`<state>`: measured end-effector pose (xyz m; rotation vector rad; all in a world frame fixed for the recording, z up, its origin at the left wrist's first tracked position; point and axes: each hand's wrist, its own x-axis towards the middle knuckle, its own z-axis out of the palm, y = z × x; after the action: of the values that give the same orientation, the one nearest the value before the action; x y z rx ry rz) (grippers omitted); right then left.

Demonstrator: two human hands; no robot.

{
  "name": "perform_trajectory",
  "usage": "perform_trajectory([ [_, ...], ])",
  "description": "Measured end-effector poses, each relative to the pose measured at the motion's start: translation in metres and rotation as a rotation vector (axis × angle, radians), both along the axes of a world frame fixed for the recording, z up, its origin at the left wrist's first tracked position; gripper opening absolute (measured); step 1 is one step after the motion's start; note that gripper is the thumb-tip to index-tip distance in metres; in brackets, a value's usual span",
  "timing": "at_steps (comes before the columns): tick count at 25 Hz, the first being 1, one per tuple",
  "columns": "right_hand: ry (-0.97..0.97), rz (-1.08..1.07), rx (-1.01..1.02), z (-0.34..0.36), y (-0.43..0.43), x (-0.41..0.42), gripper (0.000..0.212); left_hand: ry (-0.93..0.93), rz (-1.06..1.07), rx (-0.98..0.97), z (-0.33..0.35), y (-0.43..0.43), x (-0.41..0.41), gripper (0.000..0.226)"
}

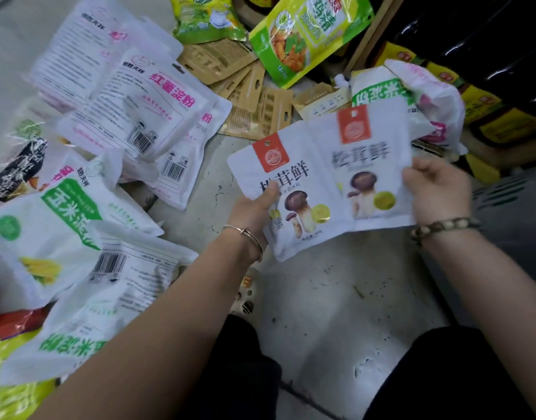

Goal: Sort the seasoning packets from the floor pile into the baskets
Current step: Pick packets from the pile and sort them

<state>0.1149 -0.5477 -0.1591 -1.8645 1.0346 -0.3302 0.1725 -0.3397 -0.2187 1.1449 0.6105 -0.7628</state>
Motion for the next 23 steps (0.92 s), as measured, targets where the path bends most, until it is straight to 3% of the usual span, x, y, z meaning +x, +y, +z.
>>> perform_trajectory([
  [2,-0.105,-0.143,-0.126,0.008,-0.014,-0.001,0.021,0.004,0.003,0.148,-0.004,0.007,0.002,0.015],
  [4,-0.149,-0.189,-0.109,0.012,-0.018,-0.002,0.018,-0.015,-0.017,0.232,-0.006,0.011,0.001,0.016],
  [9,0.054,0.086,0.131,0.001,0.030,-0.004,0.016,-0.031,-0.133,0.087,0.004,-0.006,-0.003,0.039],
  [13,0.121,0.150,0.198,-0.015,0.044,-0.002,0.011,-0.072,-0.159,-0.008,0.006,-0.024,-0.010,0.006],
  [15,0.117,0.093,0.207,-0.025,0.029,0.006,0.008,-0.067,-0.124,-0.005,0.002,-0.028,-0.008,0.007],
  [18,0.269,-0.058,0.071,-0.046,-0.018,0.027,0.042,0.009,-0.061,0.012,-0.004,-0.029,-0.002,0.006],
  [23,0.591,0.036,-0.094,-0.086,-0.057,0.049,0.080,0.101,-0.051,0.079,-0.013,-0.033,0.005,0.004],
])
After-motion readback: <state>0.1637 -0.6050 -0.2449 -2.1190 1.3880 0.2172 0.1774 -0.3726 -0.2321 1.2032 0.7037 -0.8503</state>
